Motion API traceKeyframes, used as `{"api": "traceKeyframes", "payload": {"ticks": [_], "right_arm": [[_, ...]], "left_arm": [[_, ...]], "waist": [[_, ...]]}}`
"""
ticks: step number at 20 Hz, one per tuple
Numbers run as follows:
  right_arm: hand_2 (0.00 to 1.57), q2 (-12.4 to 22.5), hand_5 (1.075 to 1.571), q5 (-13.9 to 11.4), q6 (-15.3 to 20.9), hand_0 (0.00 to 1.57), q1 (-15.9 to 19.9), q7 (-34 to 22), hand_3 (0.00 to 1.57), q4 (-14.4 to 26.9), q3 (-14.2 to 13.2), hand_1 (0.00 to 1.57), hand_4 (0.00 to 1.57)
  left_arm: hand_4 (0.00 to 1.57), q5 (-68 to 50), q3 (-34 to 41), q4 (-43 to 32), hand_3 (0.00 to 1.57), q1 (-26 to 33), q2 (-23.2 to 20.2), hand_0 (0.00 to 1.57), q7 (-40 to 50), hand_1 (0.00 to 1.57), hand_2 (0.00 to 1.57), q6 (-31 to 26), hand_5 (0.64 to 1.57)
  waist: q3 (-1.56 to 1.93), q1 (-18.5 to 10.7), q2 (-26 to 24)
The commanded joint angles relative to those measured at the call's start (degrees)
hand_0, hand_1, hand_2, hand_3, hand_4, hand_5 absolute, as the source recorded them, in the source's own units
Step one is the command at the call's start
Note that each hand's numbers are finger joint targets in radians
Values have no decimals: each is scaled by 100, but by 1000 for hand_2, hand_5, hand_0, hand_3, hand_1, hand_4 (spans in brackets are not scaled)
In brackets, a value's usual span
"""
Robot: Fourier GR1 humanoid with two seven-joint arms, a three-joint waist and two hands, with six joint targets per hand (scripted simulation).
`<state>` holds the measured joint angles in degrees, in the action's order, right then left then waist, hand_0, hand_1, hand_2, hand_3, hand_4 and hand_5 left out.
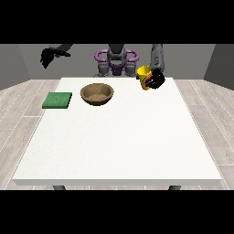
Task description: Pick the cup and pour the ball into the bowl, then pick the bowl and place it on the pad
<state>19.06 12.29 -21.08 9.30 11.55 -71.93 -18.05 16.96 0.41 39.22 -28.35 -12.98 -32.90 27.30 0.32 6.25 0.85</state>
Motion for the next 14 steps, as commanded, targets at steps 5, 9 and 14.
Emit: {"api": "traceKeyframes", "payload": {"ticks": [5,9,14], "right_arm": [[0,40,1569,-1,-43,0,78,235,0,687,-155,0,0],[0,119,1569,17,-214,0,56,272,0,662,-127,0,0],[0,68,1569,11,-159,0,165,221,0,641,-79,0,0]], "left_arm": [[1571,1325,-816,40,1571,-1056,-463,1486,2119,1486,1571,-7,1274],[1571,1713,-878,55,1571,-1416,-403,1491,2788,1491,1571,-1,1273],[1512,2428,-1129,-18,1571,-1543,-363,1490,3292,1490,1571,256,1267]], "waist": [[-22,-263,-267],[-28,-50,-217],[-29,21,-218]]}}
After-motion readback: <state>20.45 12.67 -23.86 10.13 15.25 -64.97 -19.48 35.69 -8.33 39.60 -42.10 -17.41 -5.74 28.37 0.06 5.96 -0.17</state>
